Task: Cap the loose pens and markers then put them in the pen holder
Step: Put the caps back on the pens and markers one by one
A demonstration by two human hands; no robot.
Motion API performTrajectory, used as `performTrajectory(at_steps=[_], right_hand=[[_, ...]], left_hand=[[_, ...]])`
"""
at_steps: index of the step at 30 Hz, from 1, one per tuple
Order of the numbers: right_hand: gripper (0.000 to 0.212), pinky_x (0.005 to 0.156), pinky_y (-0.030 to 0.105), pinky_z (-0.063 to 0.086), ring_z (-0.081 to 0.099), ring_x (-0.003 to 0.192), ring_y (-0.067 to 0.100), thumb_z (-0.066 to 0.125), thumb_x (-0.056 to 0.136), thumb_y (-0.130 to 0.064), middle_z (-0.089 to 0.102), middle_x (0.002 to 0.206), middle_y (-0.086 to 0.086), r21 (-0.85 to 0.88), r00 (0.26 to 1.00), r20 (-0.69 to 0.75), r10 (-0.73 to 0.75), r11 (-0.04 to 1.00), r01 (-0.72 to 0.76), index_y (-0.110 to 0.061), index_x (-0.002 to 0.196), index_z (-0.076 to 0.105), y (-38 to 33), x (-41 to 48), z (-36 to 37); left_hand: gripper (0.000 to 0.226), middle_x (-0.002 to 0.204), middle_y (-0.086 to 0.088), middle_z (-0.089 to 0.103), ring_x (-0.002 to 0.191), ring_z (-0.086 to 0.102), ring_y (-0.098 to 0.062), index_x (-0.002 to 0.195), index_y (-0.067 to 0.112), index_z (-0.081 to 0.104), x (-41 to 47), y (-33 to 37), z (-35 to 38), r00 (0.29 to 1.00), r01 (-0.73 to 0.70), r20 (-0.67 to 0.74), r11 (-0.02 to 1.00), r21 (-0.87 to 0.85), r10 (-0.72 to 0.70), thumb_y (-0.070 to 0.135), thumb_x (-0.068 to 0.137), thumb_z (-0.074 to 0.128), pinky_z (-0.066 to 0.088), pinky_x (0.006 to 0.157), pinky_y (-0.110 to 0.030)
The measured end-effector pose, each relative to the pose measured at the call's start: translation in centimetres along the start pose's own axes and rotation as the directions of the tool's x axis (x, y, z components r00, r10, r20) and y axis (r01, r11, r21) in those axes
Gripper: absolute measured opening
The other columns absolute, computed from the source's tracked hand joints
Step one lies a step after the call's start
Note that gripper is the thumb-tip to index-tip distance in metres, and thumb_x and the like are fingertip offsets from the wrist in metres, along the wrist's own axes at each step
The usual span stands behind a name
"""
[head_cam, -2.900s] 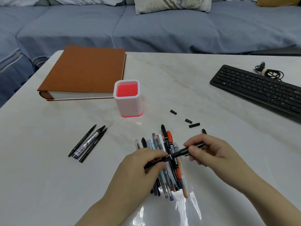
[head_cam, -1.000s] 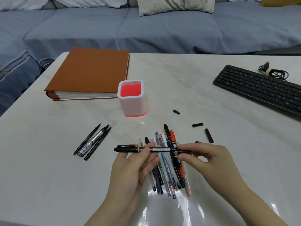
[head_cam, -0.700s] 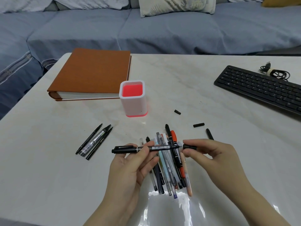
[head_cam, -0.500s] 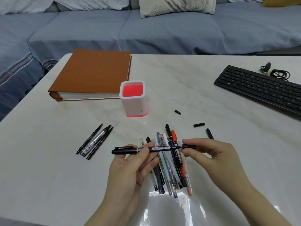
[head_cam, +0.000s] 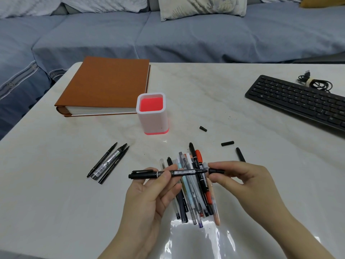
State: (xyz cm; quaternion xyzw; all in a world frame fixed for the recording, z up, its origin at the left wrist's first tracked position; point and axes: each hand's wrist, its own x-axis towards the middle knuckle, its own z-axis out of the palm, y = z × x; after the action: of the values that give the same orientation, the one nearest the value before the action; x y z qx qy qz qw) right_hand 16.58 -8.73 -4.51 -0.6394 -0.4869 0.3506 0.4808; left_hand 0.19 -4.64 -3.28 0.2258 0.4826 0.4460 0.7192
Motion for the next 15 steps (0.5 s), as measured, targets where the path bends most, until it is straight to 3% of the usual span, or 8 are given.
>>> performTrajectory(at_steps=[7,15], right_hand=[[0.036,0.066,0.005,0.047,0.066,0.069,0.010,0.074,0.068,-0.008,0.073,0.072,-0.014,0.024,1.000,-0.002,-0.015,1.000,0.015,-0.044,0.070,0.072,-0.06,-0.05,0.04],[0.041,0.065,0.001,0.042,0.064,0.070,0.000,0.074,0.069,-0.011,0.070,0.066,-0.018,-0.038,0.997,0.038,-0.061,0.997,0.062,-0.051,0.066,0.069,-0.40,-0.33,0.18]], left_hand=[[0.014,0.077,-0.011,0.075,0.059,0.070,-0.015,0.072,0.007,0.051,-0.12,-0.26,-0.04,1.000,-0.011,0.014,1.000,0.001,0.011,-0.004,0.080,0.051,0.055,0.049,-0.019],[0.017,0.071,-0.014,0.074,0.055,0.070,-0.018,0.074,0.007,0.048,-0.70,-0.65,0.43,0.995,-0.089,0.057,0.996,0.019,0.087,0.000,0.060,0.057,0.053,0.044,-0.020]])
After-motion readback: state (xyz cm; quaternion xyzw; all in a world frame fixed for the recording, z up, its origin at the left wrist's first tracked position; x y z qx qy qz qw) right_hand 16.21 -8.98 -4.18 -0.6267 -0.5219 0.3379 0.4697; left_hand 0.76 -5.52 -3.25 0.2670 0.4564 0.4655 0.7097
